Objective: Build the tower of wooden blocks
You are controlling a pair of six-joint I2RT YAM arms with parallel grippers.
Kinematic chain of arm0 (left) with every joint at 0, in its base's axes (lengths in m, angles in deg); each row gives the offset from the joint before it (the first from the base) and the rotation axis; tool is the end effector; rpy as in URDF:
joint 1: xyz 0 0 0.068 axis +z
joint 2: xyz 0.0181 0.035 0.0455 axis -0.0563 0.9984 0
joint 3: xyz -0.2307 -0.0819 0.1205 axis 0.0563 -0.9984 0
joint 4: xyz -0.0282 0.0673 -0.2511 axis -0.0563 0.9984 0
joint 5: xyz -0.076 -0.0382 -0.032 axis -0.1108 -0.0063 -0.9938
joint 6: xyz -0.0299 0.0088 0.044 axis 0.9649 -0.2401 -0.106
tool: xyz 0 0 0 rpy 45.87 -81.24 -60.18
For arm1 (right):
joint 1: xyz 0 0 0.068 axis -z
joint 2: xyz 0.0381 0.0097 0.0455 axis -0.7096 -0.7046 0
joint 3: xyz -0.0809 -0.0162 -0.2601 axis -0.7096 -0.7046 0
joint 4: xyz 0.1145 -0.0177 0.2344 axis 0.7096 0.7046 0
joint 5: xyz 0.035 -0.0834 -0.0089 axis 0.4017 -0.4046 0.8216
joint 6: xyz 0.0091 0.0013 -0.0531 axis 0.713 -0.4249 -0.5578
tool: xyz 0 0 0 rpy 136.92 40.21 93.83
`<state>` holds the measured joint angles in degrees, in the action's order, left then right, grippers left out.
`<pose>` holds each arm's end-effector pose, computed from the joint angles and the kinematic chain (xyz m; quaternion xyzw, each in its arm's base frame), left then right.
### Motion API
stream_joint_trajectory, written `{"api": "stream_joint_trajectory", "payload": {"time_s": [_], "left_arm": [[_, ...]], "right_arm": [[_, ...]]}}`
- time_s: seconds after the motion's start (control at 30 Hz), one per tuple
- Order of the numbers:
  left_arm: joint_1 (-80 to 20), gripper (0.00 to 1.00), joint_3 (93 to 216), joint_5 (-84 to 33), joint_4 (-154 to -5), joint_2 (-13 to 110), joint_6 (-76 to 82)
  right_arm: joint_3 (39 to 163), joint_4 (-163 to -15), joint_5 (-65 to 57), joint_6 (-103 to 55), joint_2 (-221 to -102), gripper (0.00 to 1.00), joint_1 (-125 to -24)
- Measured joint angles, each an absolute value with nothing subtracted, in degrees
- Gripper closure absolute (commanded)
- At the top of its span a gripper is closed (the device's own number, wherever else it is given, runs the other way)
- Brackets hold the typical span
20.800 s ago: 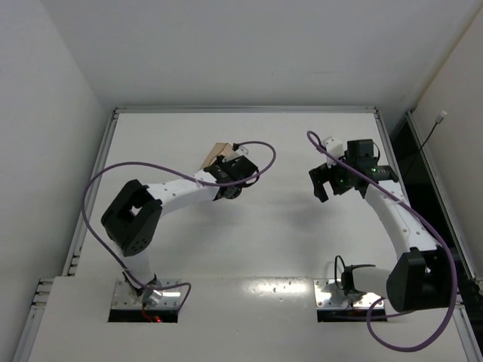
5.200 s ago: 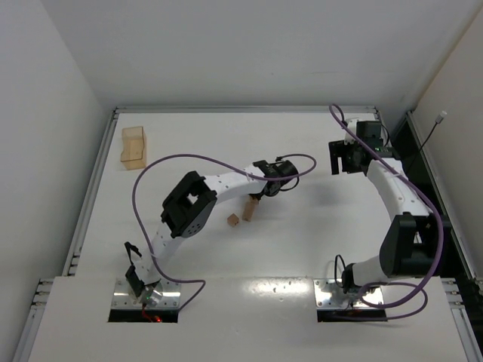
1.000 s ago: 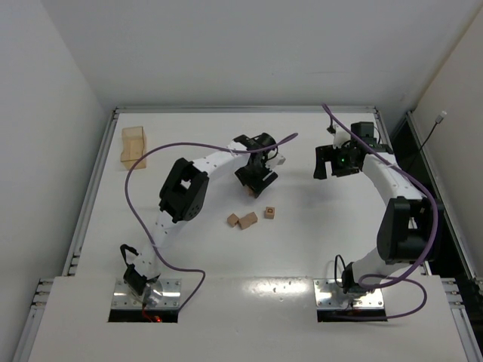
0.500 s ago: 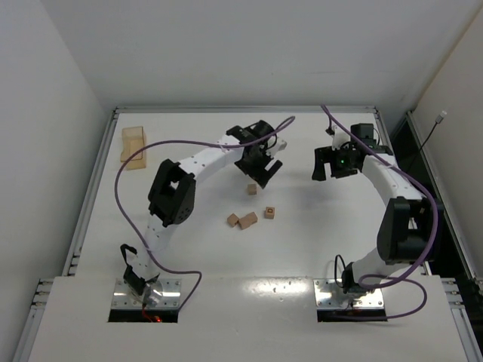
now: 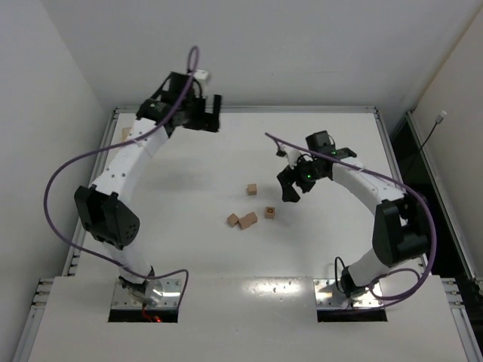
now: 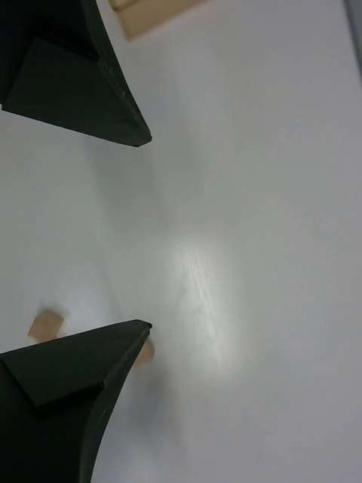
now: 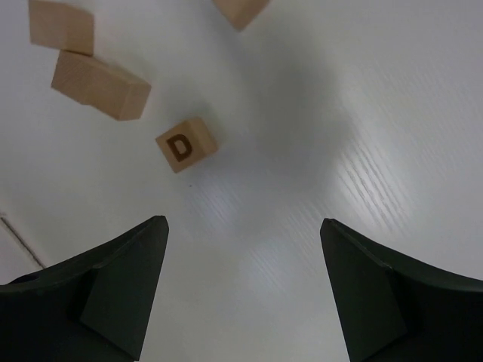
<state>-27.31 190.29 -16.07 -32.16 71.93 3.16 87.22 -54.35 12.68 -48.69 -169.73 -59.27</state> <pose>0.3500 -0.1557 0.4079 0.0946 0.8853 -0.1309 0.4360 0.2984 0.0900 0.2210 -0.3096 0.8994 0.1993 0.2356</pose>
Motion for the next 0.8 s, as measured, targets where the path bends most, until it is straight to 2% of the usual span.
{"api": "stream_joint_trajectory", "payload": {"time_s": [0.13, 0.23, 0.5, 0.8], "left_arm": [[-12.6, 0.00, 182.9, -19.4, -32.5, 74.2, 5.0], [-7.1, 0.00, 179.6, -22.2, -30.7, 76.7, 5.5], [-6.1, 0.00, 179.3, -28.5, -29.1, 77.9, 4.9], [-5.5, 0.00, 179.3, -30.9, -28.9, 79.3, 4.5]], "right_arm": [[89.0, -52.4, 12.8, -54.4, -173.4, 0.24, -64.4], [92.8, -49.5, 13.0, -59.1, -177.7, 0.28, -66.5], [96.9, -44.7, 12.9, -67.5, -185.9, 0.35, -72.8], [96.9, -43.4, 11.5, -70.1, -188.1, 0.35, -75.9]]}}
